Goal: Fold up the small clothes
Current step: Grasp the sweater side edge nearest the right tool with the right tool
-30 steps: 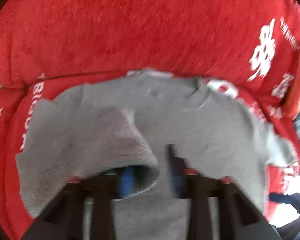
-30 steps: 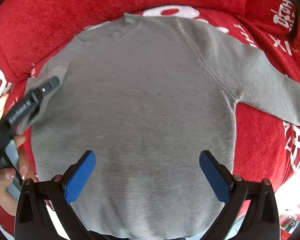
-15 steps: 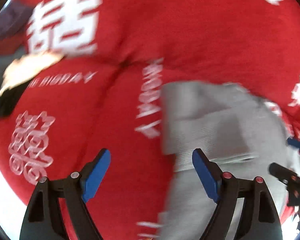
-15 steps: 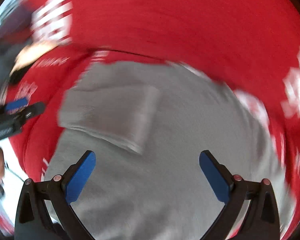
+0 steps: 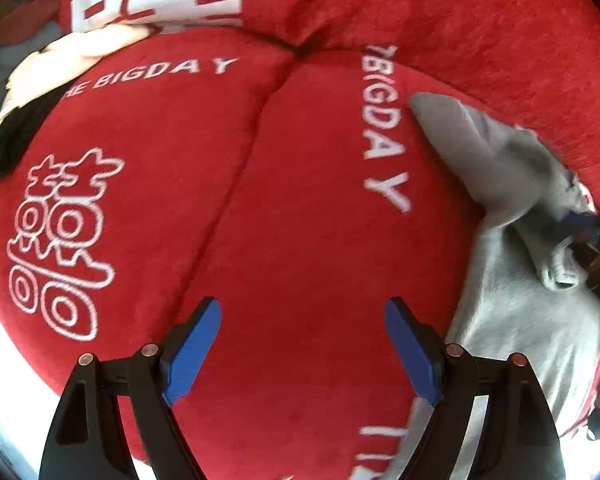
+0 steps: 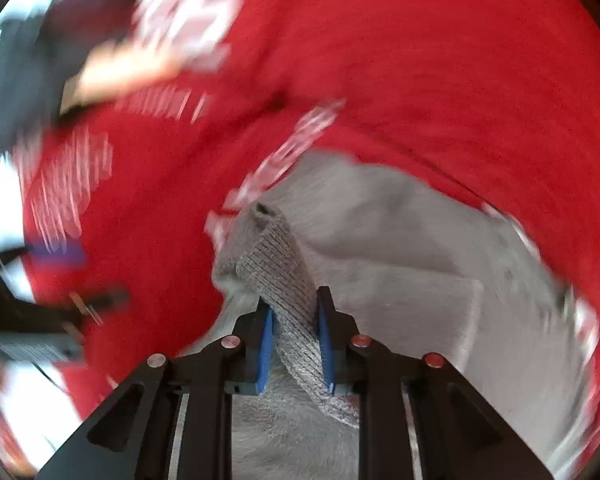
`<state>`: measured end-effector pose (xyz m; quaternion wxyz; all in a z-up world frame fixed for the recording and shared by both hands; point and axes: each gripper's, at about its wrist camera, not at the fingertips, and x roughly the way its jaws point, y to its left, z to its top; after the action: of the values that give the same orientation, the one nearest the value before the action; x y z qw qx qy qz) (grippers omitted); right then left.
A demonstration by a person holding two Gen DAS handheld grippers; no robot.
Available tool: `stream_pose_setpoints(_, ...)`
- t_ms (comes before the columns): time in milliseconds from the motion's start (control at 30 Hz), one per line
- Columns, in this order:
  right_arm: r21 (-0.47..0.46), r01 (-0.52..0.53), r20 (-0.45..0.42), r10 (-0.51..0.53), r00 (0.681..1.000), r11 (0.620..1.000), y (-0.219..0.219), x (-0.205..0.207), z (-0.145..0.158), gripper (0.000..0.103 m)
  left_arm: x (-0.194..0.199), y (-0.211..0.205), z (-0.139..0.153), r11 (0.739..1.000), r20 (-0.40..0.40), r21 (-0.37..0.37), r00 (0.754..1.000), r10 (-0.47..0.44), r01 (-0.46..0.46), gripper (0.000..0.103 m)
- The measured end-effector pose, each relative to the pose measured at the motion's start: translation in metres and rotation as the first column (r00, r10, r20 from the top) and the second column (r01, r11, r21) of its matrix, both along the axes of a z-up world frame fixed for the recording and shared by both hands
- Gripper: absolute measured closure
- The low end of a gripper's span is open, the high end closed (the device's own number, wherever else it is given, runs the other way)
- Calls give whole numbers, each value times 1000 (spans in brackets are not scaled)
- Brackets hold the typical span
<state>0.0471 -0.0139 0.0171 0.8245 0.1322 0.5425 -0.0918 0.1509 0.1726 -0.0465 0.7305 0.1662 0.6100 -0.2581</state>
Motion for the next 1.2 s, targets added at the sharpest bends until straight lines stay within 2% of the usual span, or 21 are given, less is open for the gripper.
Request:
stream_pose_setpoints(67,116,178,73,-187,980,977,-42,-26,22,82,-2,-12,5,1000,-11,-27,1000,-5,5,18)
stream_pose_setpoints(133,173,297,87,-315,945,939,-73,-50,29,82,-3,-25,9,999,-13,-47,1000,-13,12,18)
stream_pose_setpoints(233,299,393,57,-428,902,869,-111,-89,20,82,-9,-46,18,996,-6,-81,999,-35,34,18)
stream_pose_setpoints(300,390,399,8,-437,900,830,-122,-99,5,78,-15,-58,23,995,7,-89,999,-52,53,18)
stream_pose_setpoints(333,409,395,-16,-426,904,823,-121,-101,-2,78,-19,-63,26,994,18,-94,998,-58,59,18)
stream_pose_setpoints(433,440,327,-7,-360,933,837,-106,-89,-9,77,-26,-72,37,993,46,-104,997,-57,62,18)
stream_pose_setpoints(500,479,282,19,-331,943,832,-97,-78,-6,77,-32,-76,45,991,67,-109,995,-67,74,18)
stream_pose_setpoints(567,477,287,17,-335,942,831,-97,-68,-10,71,-38,-78,51,989,90,-105,992,-93,102,18)
stream_pose_setpoints(633,462,329,-20,-362,932,824,-102,-63,-18,72,-43,-83,48,989,86,-83,989,-118,125,18)
stream_pose_setpoints(733,524,320,-5,-372,928,789,-106,-64,-17,73,-54,-95,37,984,48,-70,985,-163,166,18)
stream_pose_setpoints(867,516,235,10,-280,960,824,-100,-69,-6,71,-79,-125,27,968,60,-77,971,-233,237,18)
stream_pose_setpoints(933,498,242,-12,-272,962,833,-100,-72,-9,71,-79,-137,20,973,115,-41,969,-220,225,18)
stream_pose_setpoints(1067,533,339,-1,-401,916,775,-121,-89,-9,75,-47,-128,13,996,159,-5,984,-85,87,18)
stream_pose_setpoints(1200,545,475,-8,-562,827,691,-149,-121,-11,76,-9,-100,4,999,148,15,988,33,-36,18)
